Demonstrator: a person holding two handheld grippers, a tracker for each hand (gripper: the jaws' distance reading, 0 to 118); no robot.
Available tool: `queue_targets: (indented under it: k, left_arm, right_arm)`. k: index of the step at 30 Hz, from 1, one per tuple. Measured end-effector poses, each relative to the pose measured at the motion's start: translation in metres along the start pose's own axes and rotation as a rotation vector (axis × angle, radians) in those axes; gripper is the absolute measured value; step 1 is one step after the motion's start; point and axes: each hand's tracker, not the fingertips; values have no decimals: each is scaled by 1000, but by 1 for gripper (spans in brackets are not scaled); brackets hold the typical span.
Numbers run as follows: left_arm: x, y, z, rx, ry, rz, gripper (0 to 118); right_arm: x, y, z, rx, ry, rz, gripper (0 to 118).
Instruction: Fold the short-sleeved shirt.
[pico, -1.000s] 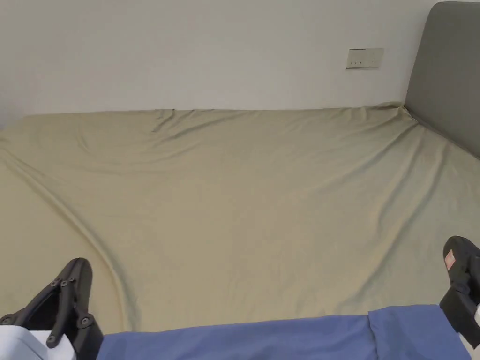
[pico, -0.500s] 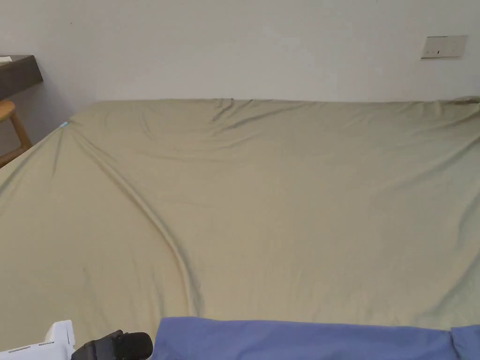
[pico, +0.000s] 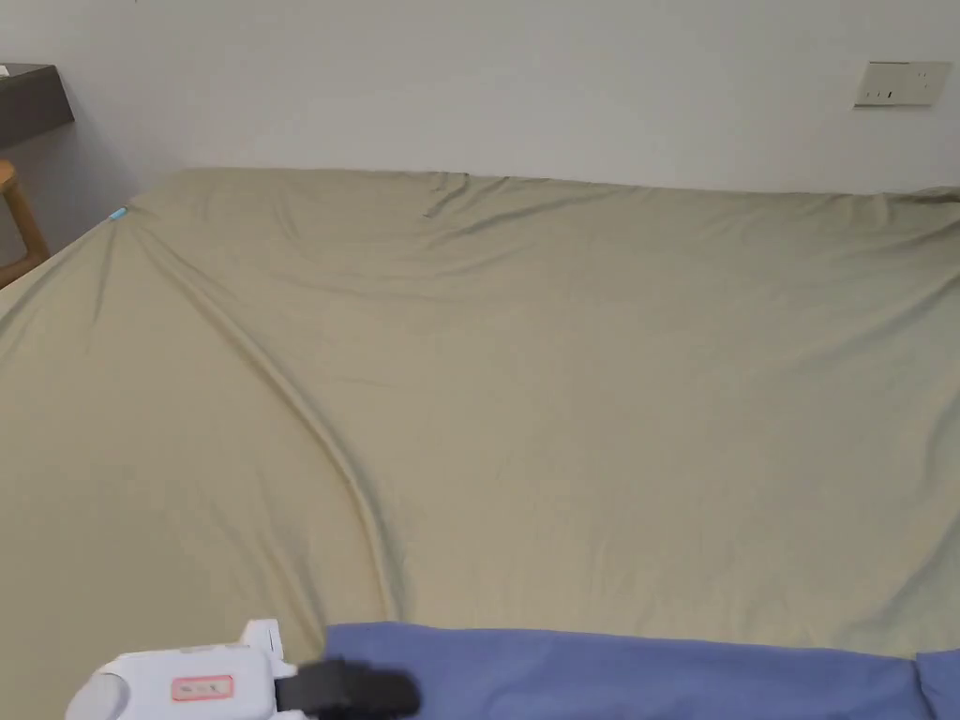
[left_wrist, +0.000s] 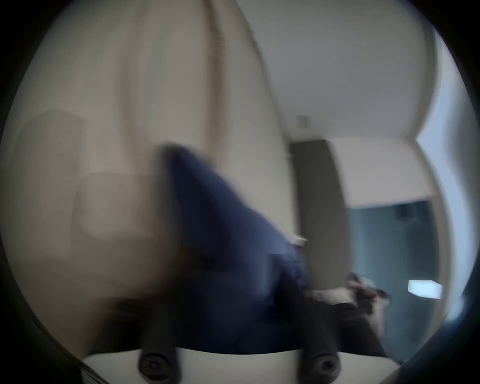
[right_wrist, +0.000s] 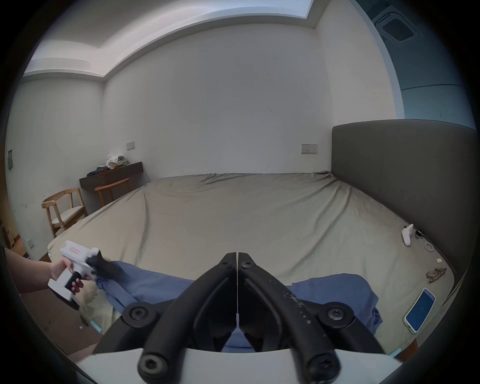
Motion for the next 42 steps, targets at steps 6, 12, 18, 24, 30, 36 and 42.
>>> queue_targets:
  k: [6,12,18,24,30,36,42]
  left_arm:
    - [47,-32,14,108,226,-264,8]
    - [116,-86,35,184,982,-1071,8]
    - [128,-76,47,188,578,-587,8]
    - [208,-99,-48,11,172,-529,95]
    - [241,-110,-48,48,114,-688,115]
    - [215,-120,-26,235,515,-828,0]
    - [185,-112,-81,120,623,-813,0]
  right_arm:
    - [-8,0,-5,-31,39,-7,3]
    - [3,9,1,40,79,-26,3]
    - [6,5,3,56,134,-70,3]
    - [45,-14,19,29,89,-138,3]
    - [61,-13,29,19,54,-153,3]
    - [67,-18,25,2,41,-165,3]
    - [59,-19,21,-17,58,-177,3]
